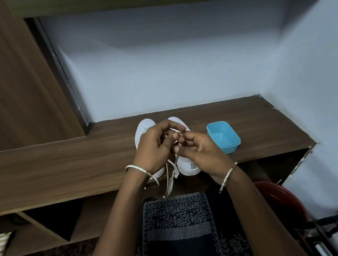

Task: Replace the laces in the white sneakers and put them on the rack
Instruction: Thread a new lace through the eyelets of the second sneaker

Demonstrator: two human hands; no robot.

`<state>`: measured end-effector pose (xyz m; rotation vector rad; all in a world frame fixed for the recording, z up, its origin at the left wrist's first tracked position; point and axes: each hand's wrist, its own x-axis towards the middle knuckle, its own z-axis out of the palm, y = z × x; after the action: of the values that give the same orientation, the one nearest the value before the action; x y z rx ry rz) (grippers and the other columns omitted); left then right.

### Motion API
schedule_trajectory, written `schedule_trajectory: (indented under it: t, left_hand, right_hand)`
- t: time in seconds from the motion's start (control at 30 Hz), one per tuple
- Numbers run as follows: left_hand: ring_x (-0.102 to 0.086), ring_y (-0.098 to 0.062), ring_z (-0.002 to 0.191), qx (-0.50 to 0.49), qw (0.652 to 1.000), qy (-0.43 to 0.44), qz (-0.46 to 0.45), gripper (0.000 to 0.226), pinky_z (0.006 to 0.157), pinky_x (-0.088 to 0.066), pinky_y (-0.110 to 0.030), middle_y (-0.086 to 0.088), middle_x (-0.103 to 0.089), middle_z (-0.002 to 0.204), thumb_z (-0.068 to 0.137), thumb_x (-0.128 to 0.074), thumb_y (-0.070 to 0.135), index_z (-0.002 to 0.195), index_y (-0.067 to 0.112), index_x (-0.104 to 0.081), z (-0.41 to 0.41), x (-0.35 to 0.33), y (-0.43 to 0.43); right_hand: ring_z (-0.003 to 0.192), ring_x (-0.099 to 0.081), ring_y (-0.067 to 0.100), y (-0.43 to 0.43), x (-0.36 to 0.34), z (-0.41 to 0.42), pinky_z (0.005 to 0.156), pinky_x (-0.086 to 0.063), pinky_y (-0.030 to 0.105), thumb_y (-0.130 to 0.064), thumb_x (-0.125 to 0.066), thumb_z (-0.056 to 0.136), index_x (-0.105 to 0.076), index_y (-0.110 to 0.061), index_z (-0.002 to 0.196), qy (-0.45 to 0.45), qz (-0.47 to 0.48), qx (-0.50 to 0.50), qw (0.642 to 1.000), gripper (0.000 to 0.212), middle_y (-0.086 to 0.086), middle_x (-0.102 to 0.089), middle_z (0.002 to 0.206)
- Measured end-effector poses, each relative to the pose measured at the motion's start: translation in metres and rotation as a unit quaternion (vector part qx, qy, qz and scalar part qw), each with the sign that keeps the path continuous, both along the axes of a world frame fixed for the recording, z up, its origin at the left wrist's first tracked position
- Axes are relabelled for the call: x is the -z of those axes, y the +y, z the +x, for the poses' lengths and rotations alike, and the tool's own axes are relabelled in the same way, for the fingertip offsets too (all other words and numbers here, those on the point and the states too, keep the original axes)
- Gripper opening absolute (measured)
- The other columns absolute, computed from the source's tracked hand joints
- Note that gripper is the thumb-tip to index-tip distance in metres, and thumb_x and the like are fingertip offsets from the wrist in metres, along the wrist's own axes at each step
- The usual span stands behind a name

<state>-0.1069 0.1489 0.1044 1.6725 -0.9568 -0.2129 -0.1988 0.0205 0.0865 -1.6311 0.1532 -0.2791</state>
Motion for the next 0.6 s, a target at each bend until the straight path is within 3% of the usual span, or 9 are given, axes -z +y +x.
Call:
schedule_trajectory:
  t: [0.1,0.23,0.4,0.5,0.6]
  left_hand:
    - [-0.058,-0.003,0.058,-0.045,0.998,0.025,-0.038,0.023,0.055,-0.046,-0.02,-0.006,-0.072,0.084,0.098,-0.051,0.002,0.103,0.018,-0.067,0.005,-0.007,0.004]
    - [-0.056,-0.009,0.06,-0.147,0.983,0.065,-0.089,0.023,0.052,-0.044,-0.021,-0.001,-0.072,0.078,0.098,-0.049,-0.002,0.103,0.013,-0.066,0.025,-0.001,0.021]
    - [-0.058,0.003,0.052,-0.27,0.949,0.116,-0.115,0.02,0.051,-0.043,-0.009,-0.008,-0.067,0.08,0.099,-0.046,-0.005,0.108,0.0,-0.062,0.04,0.013,0.038]
    - [-0.062,0.004,0.056,-0.286,0.948,0.119,-0.068,0.019,0.056,-0.048,-0.011,-0.007,-0.068,0.082,0.098,-0.047,-0.005,0.107,-0.005,-0.064,0.046,0.028,0.041]
    - [-0.067,0.002,0.067,-0.246,0.965,0.083,0.042,0.018,0.077,-0.058,-0.028,-0.001,-0.072,0.081,0.096,-0.053,-0.001,0.099,0.006,-0.07,0.041,0.038,0.038]
  right_hand:
    - [0.07,-0.065,0.013,-0.006,0.003,-0.002,0.072,-0.054,0.022,-0.009,-0.063,0.095,-0.069,0.006,0.108,-0.004,0.007,0.029,1.0,0.02,0.012,-0.068,0.077]
    - [0.062,-0.06,0.009,-0.03,0.015,-0.007,0.062,-0.049,0.021,-0.018,-0.068,0.093,-0.074,-0.004,0.094,0.027,-0.046,0.104,0.993,0.015,0.004,-0.065,0.064]
    - [0.064,-0.062,0.01,-0.055,0.026,-0.013,0.067,-0.051,0.023,-0.017,-0.074,0.088,-0.076,-0.014,0.088,0.038,-0.077,0.161,0.983,0.004,-0.001,-0.068,0.064]
    - [0.063,-0.062,0.012,-0.057,0.026,-0.013,0.062,-0.052,0.021,-0.01,-0.072,0.089,-0.076,-0.011,0.092,0.031,-0.034,0.151,0.987,0.005,0.001,-0.069,0.068]
    - [0.069,-0.065,0.017,-0.052,0.023,-0.012,0.071,-0.057,0.027,-0.011,-0.066,0.094,-0.075,-0.009,0.102,0.024,-0.027,0.121,0.992,0.012,0.012,-0.074,0.082]
